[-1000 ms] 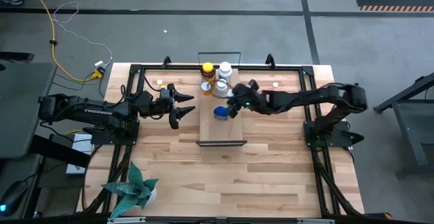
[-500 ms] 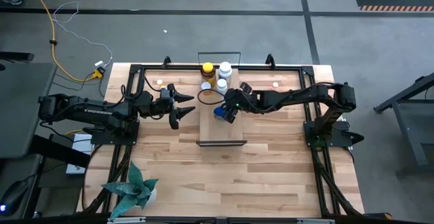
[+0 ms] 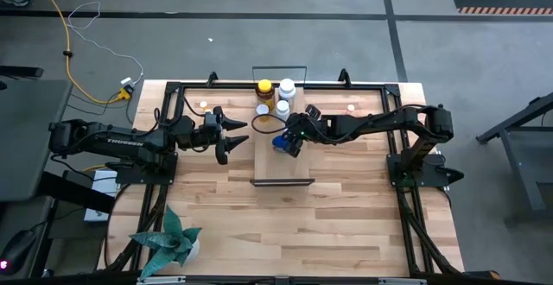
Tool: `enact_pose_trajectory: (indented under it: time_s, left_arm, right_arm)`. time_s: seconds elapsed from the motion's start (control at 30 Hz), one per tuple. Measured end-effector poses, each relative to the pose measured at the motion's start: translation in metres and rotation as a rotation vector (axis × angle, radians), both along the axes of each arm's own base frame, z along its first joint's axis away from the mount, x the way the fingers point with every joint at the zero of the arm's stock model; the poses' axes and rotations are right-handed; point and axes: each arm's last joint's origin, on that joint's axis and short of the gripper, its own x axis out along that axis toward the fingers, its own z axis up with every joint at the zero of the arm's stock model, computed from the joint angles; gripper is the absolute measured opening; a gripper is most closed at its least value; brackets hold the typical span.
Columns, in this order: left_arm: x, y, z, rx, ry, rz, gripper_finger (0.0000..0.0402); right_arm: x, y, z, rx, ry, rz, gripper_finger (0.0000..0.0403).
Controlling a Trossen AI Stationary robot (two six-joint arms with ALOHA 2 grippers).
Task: Pick and place medicine bottles onto shelf by color
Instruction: Put the white and blue medicine bottle on the shelf
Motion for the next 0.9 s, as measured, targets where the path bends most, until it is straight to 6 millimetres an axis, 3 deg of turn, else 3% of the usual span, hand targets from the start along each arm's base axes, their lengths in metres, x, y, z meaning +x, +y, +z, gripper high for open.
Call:
enact_pose_trajectory:
  time_s: [0.37,0.9]
  left_arm:
    - [0.0,0.0,0.0,0.0,0.0,0.0,0.0218]
    - [0.0,0.0,0.0,0.0,0.0,0.0,0.0218]
  right_arm:
    - [-0.0006,-0.0026,0.0013,-0.071,0.0,-0.071,0.0202]
    - [-0.0001,-0.0022,0.0011,-0.046,-0.005,-0.045,0.0202]
